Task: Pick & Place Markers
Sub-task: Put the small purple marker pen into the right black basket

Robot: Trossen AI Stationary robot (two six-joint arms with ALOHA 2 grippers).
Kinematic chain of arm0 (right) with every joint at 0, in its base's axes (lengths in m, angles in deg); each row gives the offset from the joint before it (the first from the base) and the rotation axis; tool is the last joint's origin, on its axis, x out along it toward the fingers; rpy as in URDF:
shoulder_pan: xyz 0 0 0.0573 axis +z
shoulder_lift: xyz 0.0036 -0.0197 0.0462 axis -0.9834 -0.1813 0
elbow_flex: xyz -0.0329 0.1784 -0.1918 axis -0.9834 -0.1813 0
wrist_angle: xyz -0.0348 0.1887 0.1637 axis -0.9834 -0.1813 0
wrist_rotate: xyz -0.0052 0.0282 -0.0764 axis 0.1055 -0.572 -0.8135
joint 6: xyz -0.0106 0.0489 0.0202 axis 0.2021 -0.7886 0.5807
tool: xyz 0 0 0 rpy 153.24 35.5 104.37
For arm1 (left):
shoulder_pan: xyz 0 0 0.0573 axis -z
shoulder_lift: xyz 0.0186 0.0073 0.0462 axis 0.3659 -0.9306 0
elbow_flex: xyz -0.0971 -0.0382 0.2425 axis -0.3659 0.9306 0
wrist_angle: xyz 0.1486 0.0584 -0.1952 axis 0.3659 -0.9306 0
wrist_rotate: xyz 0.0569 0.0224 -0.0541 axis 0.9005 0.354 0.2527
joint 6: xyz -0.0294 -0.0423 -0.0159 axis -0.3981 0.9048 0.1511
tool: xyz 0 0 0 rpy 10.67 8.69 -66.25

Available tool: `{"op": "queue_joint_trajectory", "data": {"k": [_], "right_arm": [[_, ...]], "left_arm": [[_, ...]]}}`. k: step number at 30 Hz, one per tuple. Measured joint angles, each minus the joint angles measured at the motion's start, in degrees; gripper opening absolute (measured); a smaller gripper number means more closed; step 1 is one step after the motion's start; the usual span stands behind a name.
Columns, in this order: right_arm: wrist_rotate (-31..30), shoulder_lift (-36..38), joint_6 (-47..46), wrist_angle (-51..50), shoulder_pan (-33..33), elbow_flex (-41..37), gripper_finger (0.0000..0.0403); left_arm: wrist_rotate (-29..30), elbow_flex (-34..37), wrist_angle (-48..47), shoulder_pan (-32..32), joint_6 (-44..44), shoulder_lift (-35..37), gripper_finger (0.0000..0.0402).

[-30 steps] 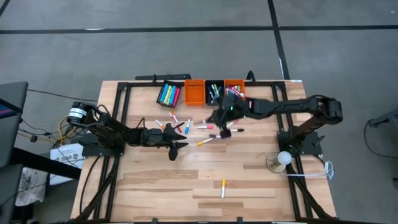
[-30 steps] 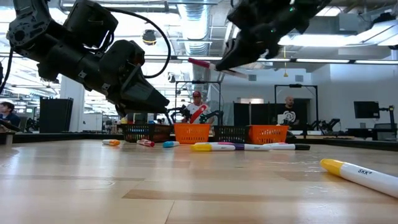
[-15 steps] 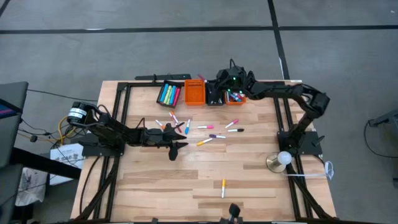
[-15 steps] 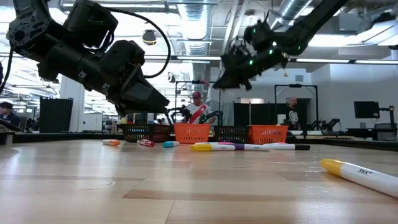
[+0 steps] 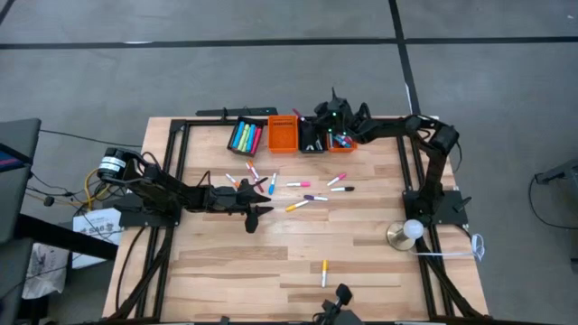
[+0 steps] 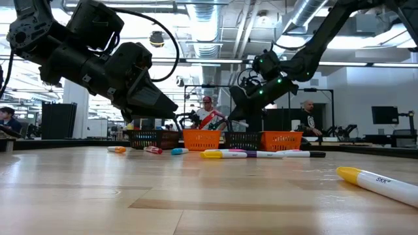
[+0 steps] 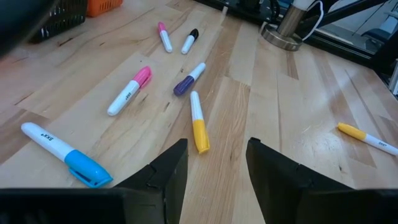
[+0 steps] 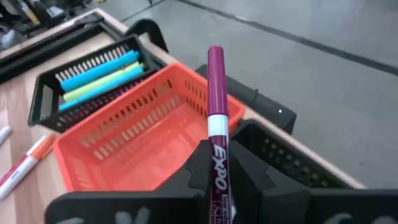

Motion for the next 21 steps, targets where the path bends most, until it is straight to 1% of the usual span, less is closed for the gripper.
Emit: {"op": "queue_joint_trajectory", "data": {"k": [6,11,14,21], "right_arm": [[-0.24,0.0,-0.84,-3.09,0.67,0.0,0.0039],[-5.41,0.0,0.68,-6.45,1.12,0.0,0.0032],[-5.86,0.0,0.73,-7.88,1.12,0.0,0.0032],[-5.86,0.0,1.64,-9.5,1.19,0.0,0.0063]], "left_arm": [[0.0,0.0,0.0,0.0,0.13,0.0,0.0159],[-0.02,0.0,0.02,0.0,0.15,-0.02,0.0159],[-0.02,0.0,0.01,0.0,0.15,-0.02,0.0159],[-0.02,0.0,0.02,0.0,0.15,-0.02,0.0159]]}}
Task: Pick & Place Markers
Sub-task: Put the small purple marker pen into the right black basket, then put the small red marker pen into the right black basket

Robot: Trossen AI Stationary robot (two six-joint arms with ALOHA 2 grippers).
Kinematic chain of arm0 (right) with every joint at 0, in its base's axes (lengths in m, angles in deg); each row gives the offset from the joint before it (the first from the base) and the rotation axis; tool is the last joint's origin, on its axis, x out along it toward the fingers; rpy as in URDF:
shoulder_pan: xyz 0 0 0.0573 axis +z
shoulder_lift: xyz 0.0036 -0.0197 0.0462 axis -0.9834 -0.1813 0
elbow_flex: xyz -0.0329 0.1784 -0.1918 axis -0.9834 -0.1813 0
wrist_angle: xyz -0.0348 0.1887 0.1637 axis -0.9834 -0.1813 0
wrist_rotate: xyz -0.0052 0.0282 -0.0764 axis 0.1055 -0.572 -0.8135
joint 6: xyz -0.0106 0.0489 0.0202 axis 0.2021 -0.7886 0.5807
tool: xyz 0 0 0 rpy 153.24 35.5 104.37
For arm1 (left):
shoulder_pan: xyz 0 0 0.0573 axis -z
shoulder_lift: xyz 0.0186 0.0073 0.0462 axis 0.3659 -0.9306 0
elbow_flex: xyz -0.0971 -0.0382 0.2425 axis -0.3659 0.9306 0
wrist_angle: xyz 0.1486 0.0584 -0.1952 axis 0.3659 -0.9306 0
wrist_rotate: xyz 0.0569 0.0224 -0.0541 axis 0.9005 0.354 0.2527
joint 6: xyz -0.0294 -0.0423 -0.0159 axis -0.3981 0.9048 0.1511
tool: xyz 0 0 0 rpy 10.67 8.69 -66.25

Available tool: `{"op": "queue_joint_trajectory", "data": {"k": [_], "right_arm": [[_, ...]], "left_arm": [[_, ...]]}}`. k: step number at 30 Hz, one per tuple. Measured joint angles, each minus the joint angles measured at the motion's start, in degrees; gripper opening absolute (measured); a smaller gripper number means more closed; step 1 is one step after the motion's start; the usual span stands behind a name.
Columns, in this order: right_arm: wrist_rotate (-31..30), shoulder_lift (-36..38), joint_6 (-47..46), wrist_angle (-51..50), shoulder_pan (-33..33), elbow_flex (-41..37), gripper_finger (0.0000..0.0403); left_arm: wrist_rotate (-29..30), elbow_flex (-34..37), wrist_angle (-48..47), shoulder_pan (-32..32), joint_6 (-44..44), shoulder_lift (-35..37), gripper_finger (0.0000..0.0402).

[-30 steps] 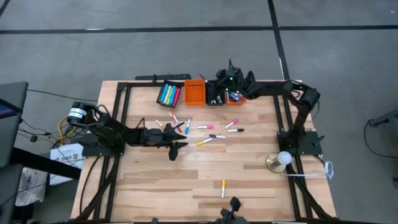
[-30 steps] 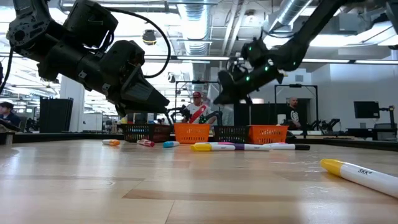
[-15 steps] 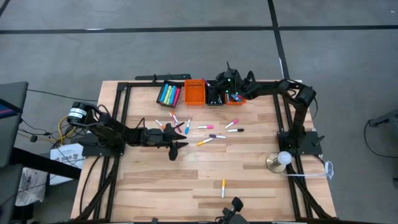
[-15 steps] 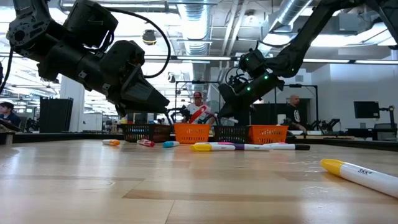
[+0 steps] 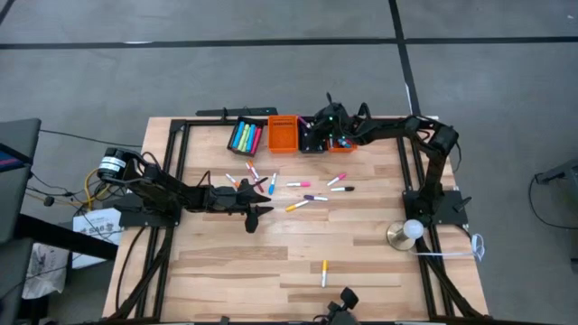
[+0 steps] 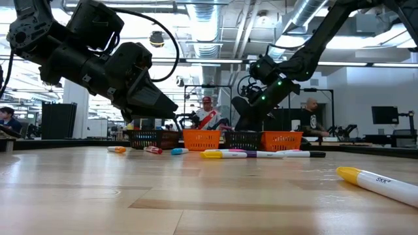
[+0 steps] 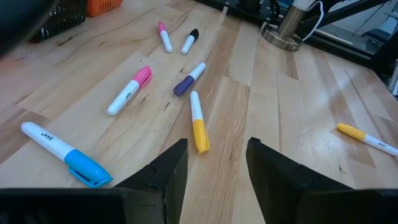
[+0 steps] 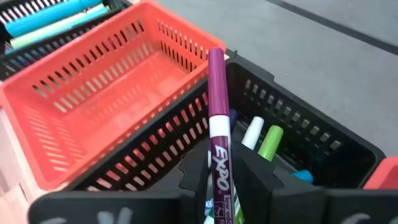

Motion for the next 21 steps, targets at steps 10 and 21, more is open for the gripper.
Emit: {"op": "queue_joint_trajectory", "data": {"k": [10,21], "right_arm": [[-0.06,0.03,0.12,-1.43,0.39,0.0,0.0089],[0.05,12.03,5.2,-3.81,3.03,0.0,0.0091]], "left_arm": [[0.0,0.0,-0.02,0.0,0.0,0.0,0.0159],[-0.04,0.0,-0.68,0.02,-0.16,0.0,0.0159]]}}
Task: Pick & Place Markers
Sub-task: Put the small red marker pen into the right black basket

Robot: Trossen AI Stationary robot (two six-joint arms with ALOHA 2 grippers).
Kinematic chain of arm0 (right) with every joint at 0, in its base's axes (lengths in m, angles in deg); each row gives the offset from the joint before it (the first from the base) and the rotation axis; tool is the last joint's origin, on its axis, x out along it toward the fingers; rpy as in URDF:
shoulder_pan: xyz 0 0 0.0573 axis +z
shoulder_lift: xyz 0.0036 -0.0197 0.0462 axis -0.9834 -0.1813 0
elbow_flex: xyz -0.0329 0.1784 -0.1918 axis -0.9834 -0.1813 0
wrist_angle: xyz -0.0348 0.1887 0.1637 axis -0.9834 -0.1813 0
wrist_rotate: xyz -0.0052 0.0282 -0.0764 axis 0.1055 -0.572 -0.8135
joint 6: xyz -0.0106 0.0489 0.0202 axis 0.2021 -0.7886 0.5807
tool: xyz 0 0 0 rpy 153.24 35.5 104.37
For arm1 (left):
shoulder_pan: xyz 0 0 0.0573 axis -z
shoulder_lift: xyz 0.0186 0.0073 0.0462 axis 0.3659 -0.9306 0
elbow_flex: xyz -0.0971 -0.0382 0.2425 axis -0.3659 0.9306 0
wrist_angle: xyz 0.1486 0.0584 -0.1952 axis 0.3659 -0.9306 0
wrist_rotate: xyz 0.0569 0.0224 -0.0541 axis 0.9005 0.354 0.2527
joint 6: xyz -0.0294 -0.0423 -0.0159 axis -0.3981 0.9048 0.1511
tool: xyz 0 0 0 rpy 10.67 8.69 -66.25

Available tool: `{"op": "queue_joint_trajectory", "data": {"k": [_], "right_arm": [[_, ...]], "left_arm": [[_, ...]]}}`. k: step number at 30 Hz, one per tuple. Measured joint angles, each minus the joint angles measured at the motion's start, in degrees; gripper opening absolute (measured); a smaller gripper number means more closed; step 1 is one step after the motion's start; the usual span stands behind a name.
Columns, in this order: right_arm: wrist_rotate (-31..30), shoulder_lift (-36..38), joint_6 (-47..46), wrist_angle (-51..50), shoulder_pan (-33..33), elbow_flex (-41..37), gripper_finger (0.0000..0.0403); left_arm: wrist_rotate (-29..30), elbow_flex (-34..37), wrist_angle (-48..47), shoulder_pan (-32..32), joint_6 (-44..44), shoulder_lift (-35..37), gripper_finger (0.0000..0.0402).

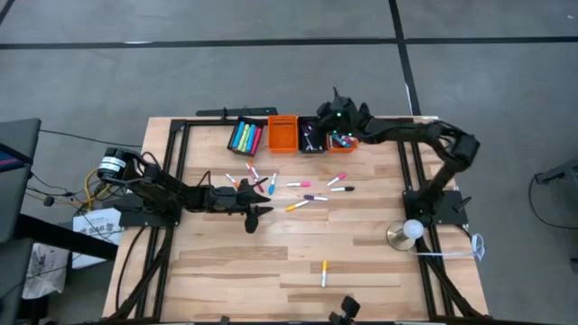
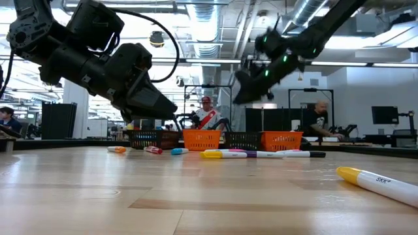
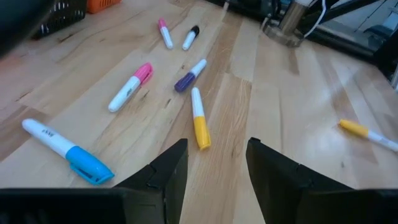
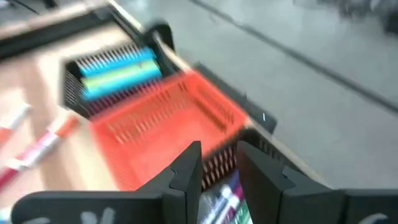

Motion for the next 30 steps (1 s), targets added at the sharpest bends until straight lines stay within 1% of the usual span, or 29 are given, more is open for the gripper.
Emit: {"op": "queue_joint_trajectory", "data": {"k": [3,5,7,9,12,16,20,24,27,30], "right_arm": [[0.0,5.65,2.44,-2.18,2.46,0.0,0.009],[0.04,9.3,3.72,-4.79,4.87,0.0,0.009],[0.09,12.67,5.49,-7.84,7.77,0.0,0.009],[0.03,15.98,7.21,-11.65,10.74,0.0,0.009],[0.02,20.33,8.87,-16.34,15.42,0.0,0.009],[0.0,25.92,11.54,-21.41,21.15,0.0,0.009],[-0.01,30.64,14.27,-26.06,25.22,0.0,0.009],[-0.01,34.17,15.85,-30.41,27.66,0.0,0.009],[-0.02,35.59,15.96,-33.2,28.76,0.0,0.009],[-0.01,35.79,15.98,-35.38,29.16,0.0,0.009]], "left_arm": [[0.0,0.02,-2.38,0.0,-1.37,0.0,0.0159],[-0.02,0.02,-5.66,0.0,-2.65,0.0,0.0159],[0.27,0.02,-8.85,-0.07,-4.37,0.0,0.0159],[1.75,0.02,-11.7,-0.15,-6.35,0.0,0.0159],[2.8,0.07,-13.31,-0.75,-10.49,0.0,0.0159],[-0.2,0.04,-13.99,-1.98,-15.26,0.73,0.0159],[-0.57,0.0,-16.78,-3.11,-21.05,4.08,0.0159],[-0.55,-0.02,-21.61,-5.48,-29.4,9.83,0.0159],[-0.64,-0.04,-25.94,-9.04,-33.04,13.77,0.0159],[-2.73,-0.04,-29.64,-13.85,-33.48,16.25,0.0159]]}}
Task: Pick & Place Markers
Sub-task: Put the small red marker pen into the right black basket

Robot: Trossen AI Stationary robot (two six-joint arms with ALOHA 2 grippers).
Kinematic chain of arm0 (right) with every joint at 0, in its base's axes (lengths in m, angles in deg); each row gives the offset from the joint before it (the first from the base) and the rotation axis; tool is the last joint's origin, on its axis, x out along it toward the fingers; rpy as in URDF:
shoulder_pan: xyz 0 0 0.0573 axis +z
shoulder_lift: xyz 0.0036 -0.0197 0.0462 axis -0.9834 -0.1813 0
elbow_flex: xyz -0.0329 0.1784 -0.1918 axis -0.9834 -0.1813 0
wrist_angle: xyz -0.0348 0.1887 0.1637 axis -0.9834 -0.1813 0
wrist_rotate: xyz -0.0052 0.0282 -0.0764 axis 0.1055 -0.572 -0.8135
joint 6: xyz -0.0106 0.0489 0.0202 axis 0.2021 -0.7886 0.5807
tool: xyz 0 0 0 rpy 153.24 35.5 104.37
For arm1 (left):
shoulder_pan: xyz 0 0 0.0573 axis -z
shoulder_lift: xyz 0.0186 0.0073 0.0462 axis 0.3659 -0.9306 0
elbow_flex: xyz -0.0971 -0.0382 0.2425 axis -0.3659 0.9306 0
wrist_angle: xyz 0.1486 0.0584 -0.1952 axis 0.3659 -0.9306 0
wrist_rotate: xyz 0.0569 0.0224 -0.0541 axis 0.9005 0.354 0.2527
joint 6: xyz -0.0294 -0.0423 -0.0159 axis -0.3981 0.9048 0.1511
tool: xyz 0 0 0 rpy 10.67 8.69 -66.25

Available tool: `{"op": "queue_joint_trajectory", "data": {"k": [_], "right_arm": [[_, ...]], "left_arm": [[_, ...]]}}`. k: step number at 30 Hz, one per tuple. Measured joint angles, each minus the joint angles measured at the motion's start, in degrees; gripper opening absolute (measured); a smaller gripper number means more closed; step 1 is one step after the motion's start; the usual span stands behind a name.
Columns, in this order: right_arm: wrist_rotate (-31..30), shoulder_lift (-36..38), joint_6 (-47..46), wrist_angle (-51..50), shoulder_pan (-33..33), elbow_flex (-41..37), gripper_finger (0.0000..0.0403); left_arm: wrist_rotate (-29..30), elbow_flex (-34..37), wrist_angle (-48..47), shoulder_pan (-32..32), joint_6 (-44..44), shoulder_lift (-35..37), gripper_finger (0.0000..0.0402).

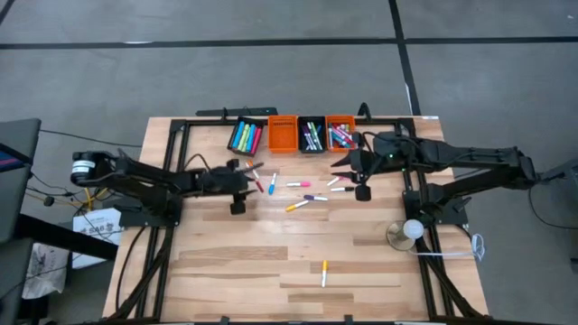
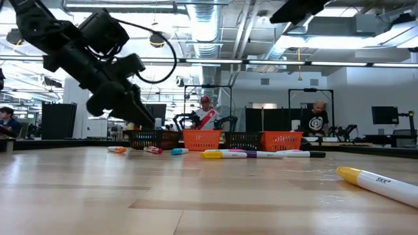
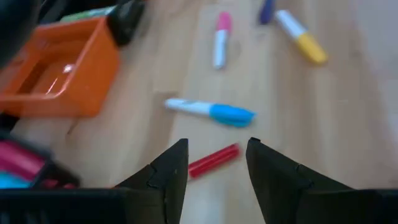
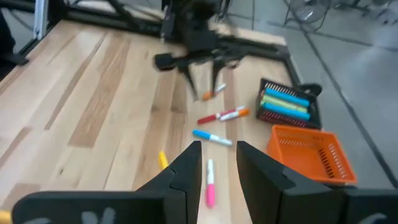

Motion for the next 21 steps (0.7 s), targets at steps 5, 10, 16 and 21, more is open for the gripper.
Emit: {"op": "queue_joint_trajectory", "data": {"k": [5,10,16,21], "right_arm": [[-0.01,-1.3,0.52,-1.94,-0.05,-0.02,0.009],[-0.01,-3.36,3.36,-1.06,-0.04,-0.02,0.009],[-0.01,-5.73,4.96,-0.72,-0.07,-0.02,0.009],[-0.01,-6.39,4.94,-1.74,-0.07,-0.02,0.009]], "left_arm": [[-5.29,-0.3,-0.82,-7.23,-0.99,0.3,0.0159],[-8.85,-2.68,-0.82,-10.27,-3.18,-1.99,0.0159],[-13.37,-6.42,-0.87,-9.55,-4.29,-6.02,0.0159],[-13.1,-7.17,-1.11,-8.71,-5.81,-8.64,0.0159]]}}
